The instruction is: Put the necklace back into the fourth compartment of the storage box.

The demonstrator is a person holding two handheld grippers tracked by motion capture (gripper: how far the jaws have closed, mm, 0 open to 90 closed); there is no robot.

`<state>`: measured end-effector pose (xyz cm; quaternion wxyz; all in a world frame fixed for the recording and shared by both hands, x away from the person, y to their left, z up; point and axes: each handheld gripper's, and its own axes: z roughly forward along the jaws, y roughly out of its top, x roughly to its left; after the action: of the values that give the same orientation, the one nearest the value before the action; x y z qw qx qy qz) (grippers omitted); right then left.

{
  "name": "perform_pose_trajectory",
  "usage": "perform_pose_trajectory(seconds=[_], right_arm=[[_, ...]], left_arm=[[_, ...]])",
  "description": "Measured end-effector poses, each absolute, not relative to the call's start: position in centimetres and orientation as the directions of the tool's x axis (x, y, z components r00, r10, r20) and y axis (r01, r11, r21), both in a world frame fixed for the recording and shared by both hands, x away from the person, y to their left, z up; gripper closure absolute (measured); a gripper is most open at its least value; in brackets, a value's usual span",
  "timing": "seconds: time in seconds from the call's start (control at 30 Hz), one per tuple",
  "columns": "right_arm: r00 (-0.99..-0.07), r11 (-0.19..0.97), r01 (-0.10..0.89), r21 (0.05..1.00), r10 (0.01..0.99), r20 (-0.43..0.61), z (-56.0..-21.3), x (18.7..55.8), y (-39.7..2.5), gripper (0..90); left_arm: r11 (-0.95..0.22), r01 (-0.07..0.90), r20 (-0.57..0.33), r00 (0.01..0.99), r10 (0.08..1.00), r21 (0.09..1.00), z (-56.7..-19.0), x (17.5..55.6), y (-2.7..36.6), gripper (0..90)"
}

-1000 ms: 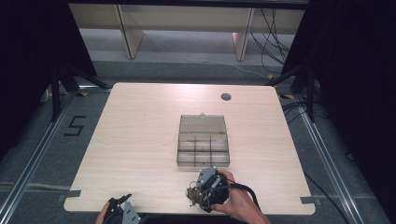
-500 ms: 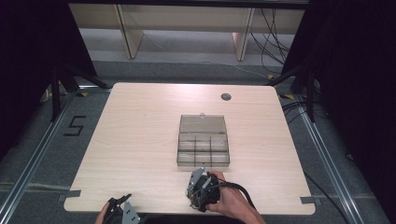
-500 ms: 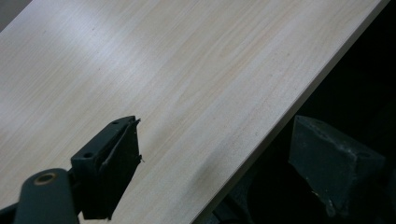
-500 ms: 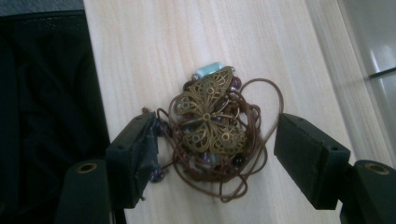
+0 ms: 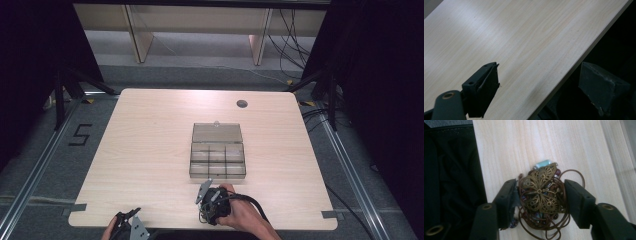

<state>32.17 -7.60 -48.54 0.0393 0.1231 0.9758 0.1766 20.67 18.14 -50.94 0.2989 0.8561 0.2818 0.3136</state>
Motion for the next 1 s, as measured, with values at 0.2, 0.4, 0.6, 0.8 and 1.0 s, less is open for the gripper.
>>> perform_pose_trajectory(seconds=[0.2, 0.4, 0.6, 0.8, 1.0], right_arm=[[-0.965, 0.908, 0.237, 0.345, 0.262, -0.027, -48.4, 32.0, -7.5, 57.9], [-0.971, 0.929, 0.204, 0.309, 0.233, -0.059, -48.0, 32.0, -7.1, 58.6], [-0.970, 0.933, 0.211, 0.291, 0.238, -0.058, -47.4, 32.0, -7.1, 58.7], [-0.971, 0.925, 0.209, 0.317, 0.235, -0.045, -46.4, 32.1, -7.3, 58.7], [-0.970, 0.930, 0.212, 0.301, 0.237, -0.049, -44.7, 32.4, -7.5, 58.7]], left_arm=[[-0.674, 0.295, 0.383, 0.641, 0.665, 0.677, -50.9, 20.7, 18.2, 15.7], [-0.666, 0.295, 0.373, 0.644, 0.668, 0.685, -50.9, 20.7, 18.1, 15.7], [-0.664, 0.293, 0.370, 0.645, 0.669, 0.688, -50.9, 20.6, 18.1, 15.7], [-0.666, 0.294, 0.371, 0.646, 0.667, 0.685, -51.0, 20.7, 18.1, 15.7], [-0.697, 0.287, 0.397, 0.654, 0.644, 0.657, -50.8, 20.7, 18.2, 15.7]])
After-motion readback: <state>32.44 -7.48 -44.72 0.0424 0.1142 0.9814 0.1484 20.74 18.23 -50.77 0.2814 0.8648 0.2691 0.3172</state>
